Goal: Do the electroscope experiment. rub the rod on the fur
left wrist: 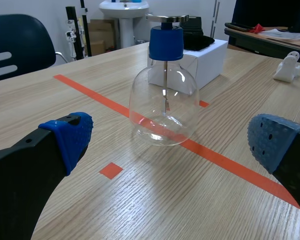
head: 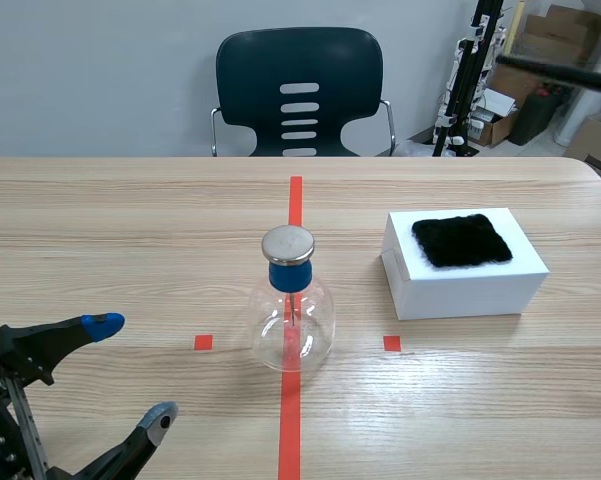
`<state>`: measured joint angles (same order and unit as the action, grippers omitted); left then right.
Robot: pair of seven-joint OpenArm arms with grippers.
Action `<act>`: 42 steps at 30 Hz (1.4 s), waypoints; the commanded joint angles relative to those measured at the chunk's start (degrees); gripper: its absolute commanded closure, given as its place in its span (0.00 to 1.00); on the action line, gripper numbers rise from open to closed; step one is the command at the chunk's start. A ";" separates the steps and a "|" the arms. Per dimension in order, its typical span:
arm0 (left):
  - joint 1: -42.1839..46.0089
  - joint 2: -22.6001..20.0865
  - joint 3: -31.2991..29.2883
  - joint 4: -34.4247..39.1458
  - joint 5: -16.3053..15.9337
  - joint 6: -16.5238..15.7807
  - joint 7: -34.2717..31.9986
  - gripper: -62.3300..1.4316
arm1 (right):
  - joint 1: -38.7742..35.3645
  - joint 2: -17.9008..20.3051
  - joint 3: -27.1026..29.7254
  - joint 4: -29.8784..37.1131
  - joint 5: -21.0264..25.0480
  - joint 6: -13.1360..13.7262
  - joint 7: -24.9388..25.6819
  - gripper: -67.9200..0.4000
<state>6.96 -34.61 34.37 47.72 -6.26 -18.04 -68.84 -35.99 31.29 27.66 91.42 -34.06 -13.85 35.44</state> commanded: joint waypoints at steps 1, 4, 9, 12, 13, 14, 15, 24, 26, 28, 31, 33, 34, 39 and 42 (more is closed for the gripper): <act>-0.31 -0.20 -0.33 1.07 -0.33 -0.09 -0.81 0.00 | 1.44 1.92 0.50 -0.33 0.31 0.52 -0.24 0.99; -0.31 -0.20 -0.33 1.07 -0.31 -0.09 -0.81 0.00 | 3.19 3.15 0.24 -2.23 -1.60 2.25 -1.60 0.99; -0.31 -0.20 -0.33 1.07 -0.33 -0.09 -0.81 0.00 | 6.86 5.31 -2.38 -6.43 -5.95 2.86 -3.65 0.99; -0.31 -0.20 -0.33 1.07 -0.31 -0.09 -0.81 0.00 | 9.03 6.34 -4.17 -9.42 -9.35 2.80 -3.82 0.99; -0.31 -0.20 -0.33 1.07 -0.33 -0.09 -0.81 0.00 | 9.84 6.56 -4.83 -10.58 -10.84 2.78 -3.82 0.99; -0.31 -0.20 -0.33 1.07 -0.33 -0.09 -0.81 0.00 | 10.69 6.67 -5.35 -11.58 -12.41 2.78 -3.82 0.99; -0.31 -0.20 -0.33 1.07 -0.33 -0.09 -0.81 0.00 | 11.50 6.67 -5.75 -12.55 -14.43 2.78 -3.82 0.99; -0.31 -0.20 -0.33 1.07 -0.33 -0.09 -0.81 0.00 | 17.38 6.64 -6.75 -17.18 -25.14 2.75 -2.91 0.99; -0.31 -0.20 -0.33 1.07 -0.33 -0.09 -0.81 0.00 | 18.99 6.64 -7.34 -18.21 -27.52 2.75 -2.80 0.99; -0.31 -0.20 -0.33 1.07 -0.33 -0.09 -0.81 0.00 | 20.48 6.67 -7.91 -19.12 -28.79 2.75 -1.36 0.99; -0.31 -0.20 -0.33 1.07 -0.33 -0.09 -0.81 0.00 | 21.97 6.67 -9.20 -19.93 -30.08 2.78 0.15 0.99; -0.31 -0.20 -0.33 1.07 -0.33 -0.09 -0.81 0.00 | 22.75 6.67 -10.14 -20.20 -30.32 2.80 0.50 0.99; -0.31 -0.20 -0.33 1.07 -0.33 -0.09 -0.81 0.00 | 23.06 6.67 -10.40 -20.33 -30.80 2.78 0.52 0.99; -0.31 -0.20 -0.33 1.07 -0.33 -0.09 -0.81 0.00 | 25.09 6.64 -11.13 -22.73 -33.86 2.82 0.48 0.99; -0.31 -0.20 -0.33 1.07 -0.33 -0.09 -0.81 0.00 | 25.57 6.62 -11.30 -24.20 -35.71 2.82 0.87 0.99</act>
<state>6.96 -34.61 34.37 47.72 -6.26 -18.04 -68.84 -11.27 36.82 16.29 66.83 -70.17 -10.24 36.21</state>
